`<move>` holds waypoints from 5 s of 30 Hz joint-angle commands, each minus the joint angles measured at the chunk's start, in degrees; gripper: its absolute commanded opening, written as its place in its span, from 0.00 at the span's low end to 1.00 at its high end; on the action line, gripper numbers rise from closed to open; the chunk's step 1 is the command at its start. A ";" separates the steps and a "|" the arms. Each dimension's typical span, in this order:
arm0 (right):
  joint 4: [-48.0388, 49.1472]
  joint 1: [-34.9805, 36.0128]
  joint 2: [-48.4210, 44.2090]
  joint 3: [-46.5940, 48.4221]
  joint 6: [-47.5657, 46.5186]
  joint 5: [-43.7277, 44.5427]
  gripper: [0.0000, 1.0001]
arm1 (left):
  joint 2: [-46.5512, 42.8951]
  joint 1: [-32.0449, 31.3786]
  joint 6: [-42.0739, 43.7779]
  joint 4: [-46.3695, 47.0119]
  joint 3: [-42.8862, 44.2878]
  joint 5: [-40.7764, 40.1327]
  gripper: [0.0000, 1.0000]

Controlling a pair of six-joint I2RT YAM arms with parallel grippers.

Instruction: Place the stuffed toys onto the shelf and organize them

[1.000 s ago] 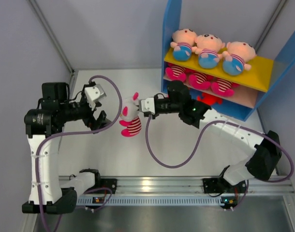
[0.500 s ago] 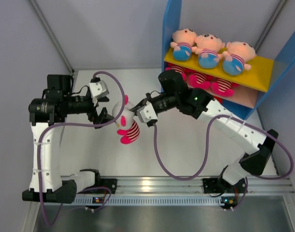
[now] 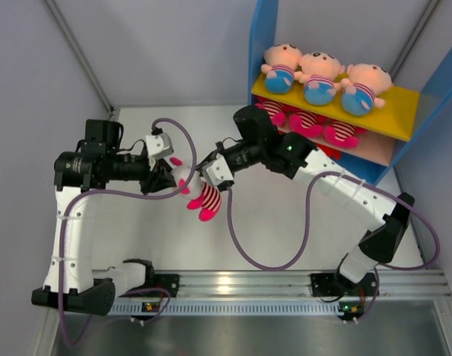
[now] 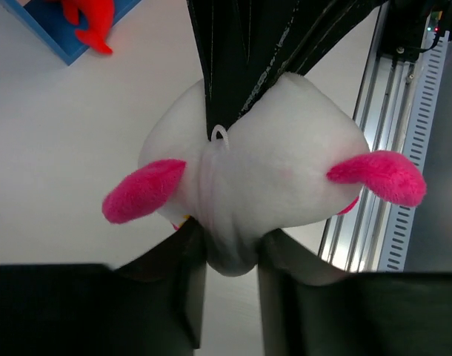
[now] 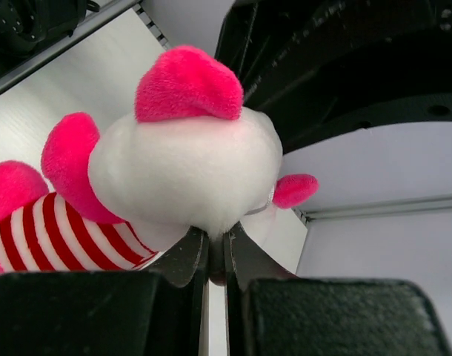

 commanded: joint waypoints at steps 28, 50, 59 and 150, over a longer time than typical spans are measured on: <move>28.31 14.65 -14.49 -38.09 -3.04 39.98 0.69 | 11.68 -1.19 -41.11 12.60 5.27 -20.49 0.00; 28.94 9.81 -6.40 -30.18 -10.85 45.34 0.02 | 10.45 -1.10 -39.18 12.60 4.92 -18.56 0.00; 18.31 8.76 -9.91 -23.50 4.16 39.18 0.00 | 12.20 -1.19 -37.77 12.60 4.39 -21.89 0.36; -5.35 -65.95 -24.15 -29.38 -6.63 32.49 0.00 | 20.46 -1.10 -25.38 12.51 5.18 -21.11 0.99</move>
